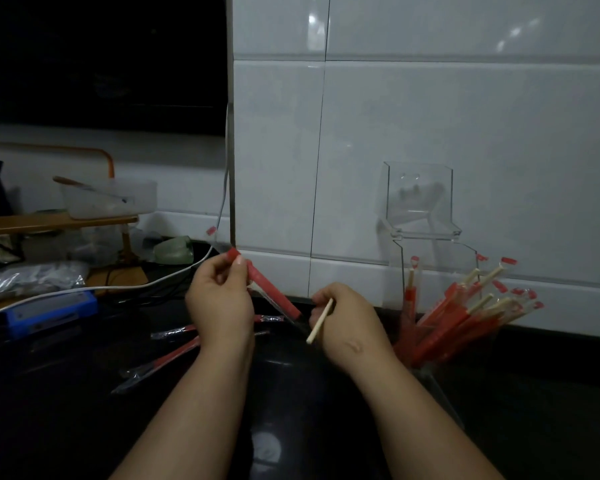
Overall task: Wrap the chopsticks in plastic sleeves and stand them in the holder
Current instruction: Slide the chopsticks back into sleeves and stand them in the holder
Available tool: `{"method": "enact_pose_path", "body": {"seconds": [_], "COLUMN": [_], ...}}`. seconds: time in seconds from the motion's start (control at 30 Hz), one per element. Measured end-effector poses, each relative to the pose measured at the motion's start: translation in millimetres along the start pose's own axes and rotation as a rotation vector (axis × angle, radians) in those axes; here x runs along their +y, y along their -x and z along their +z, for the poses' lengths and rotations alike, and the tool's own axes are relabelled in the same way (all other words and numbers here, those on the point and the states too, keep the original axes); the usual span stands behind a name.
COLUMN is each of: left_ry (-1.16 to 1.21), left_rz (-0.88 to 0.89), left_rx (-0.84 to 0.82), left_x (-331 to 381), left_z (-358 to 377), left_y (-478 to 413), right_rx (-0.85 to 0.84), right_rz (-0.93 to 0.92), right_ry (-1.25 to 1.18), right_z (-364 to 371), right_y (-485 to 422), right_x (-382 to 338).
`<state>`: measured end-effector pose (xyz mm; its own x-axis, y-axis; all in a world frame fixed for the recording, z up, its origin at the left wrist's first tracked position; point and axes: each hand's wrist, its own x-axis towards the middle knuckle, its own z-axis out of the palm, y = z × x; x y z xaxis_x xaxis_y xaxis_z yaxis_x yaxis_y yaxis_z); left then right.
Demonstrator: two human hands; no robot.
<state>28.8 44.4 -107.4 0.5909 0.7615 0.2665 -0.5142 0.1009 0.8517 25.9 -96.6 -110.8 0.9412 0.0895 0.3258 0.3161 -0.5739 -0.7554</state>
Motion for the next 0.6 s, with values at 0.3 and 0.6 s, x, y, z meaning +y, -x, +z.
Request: {"method": "enact_pose_path", "body": {"seconds": [0.3,0.6], "left_ry": [-0.253,-0.362], "left_rz": [0.222,0.362], "left_rx": [-0.144,-0.226], "left_x": [1.1,3.1], "left_z": [0.3,0.9], "left_y": [10.7,16.7], "right_rx": [0.268,0.222], "right_rz": [-0.156,-0.421], "right_ry": [-0.603,-0.823], "right_z": [-7.9,-17.6], "right_y": [5.9,21.3], "right_x": [-21.6,-35.2]}}
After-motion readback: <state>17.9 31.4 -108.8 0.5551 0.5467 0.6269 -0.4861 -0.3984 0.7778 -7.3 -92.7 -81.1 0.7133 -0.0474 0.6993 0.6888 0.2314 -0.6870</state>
